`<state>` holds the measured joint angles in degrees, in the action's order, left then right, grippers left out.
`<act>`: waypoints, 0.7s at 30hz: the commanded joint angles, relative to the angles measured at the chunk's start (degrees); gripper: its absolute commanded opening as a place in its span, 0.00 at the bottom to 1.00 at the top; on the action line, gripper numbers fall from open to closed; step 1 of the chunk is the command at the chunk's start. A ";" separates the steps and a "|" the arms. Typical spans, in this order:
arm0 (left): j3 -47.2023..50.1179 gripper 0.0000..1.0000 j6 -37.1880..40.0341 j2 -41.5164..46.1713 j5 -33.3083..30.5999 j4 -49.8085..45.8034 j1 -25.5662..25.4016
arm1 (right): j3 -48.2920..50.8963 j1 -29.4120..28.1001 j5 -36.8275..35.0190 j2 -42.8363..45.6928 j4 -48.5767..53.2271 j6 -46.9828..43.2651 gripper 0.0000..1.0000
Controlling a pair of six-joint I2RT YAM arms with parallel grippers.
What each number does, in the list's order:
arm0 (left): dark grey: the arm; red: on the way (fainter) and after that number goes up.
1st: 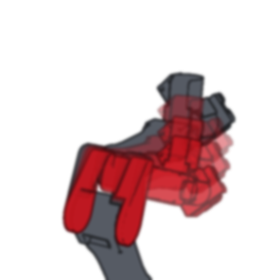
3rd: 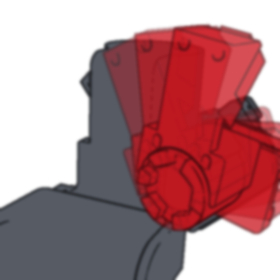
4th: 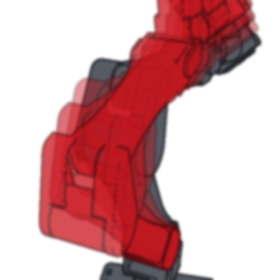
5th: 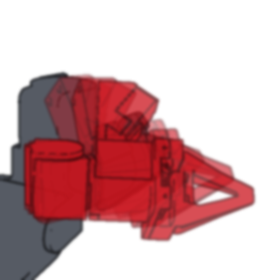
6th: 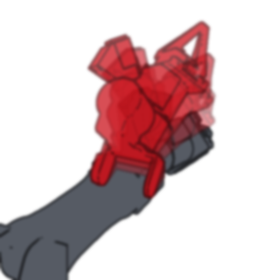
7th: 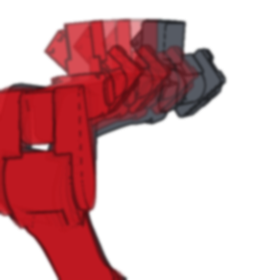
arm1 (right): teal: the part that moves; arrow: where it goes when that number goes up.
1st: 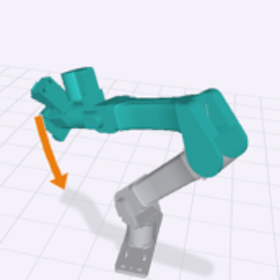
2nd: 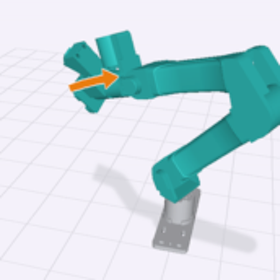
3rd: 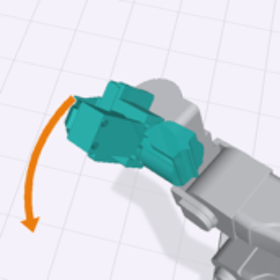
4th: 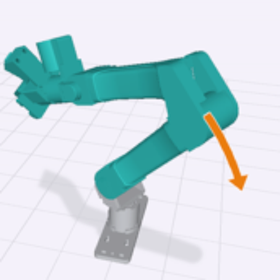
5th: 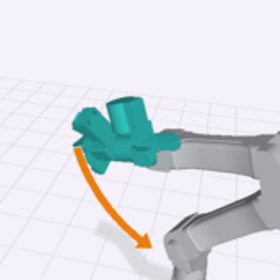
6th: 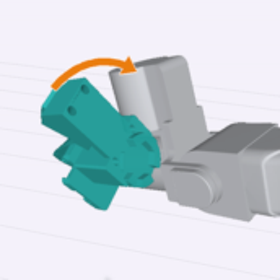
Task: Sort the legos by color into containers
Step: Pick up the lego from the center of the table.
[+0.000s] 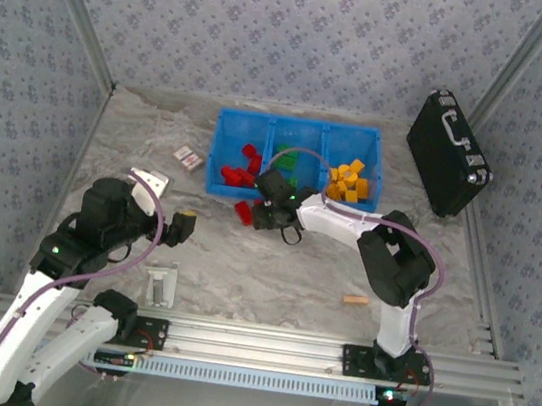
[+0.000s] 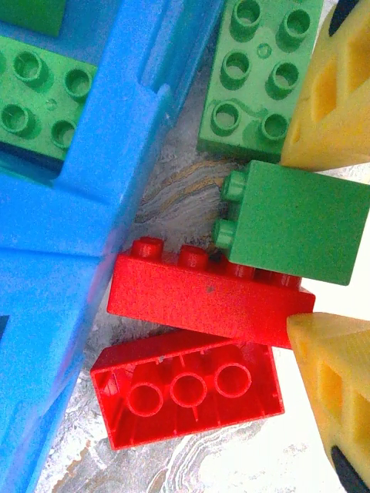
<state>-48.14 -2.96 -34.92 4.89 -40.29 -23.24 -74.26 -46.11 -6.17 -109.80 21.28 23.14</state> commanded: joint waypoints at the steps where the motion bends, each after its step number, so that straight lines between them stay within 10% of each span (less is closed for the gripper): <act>1: 0.33 1.00 0.77 0.20 0.39 1.02 0.22 | 2.37 0.51 -1.28 0.13 1.56 1.12 0.51; 21: 0.33 1.00 0.64 0.72 0.57 0.83 0.25 | 6.45 1.54 -2.53 3.38 1.95 0.61 0.50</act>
<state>-48.14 -2.96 -34.92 4.91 -40.29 -23.24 -67.24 -44.56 -7.73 -106.50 22.55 23.55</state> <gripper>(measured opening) 0.999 0.500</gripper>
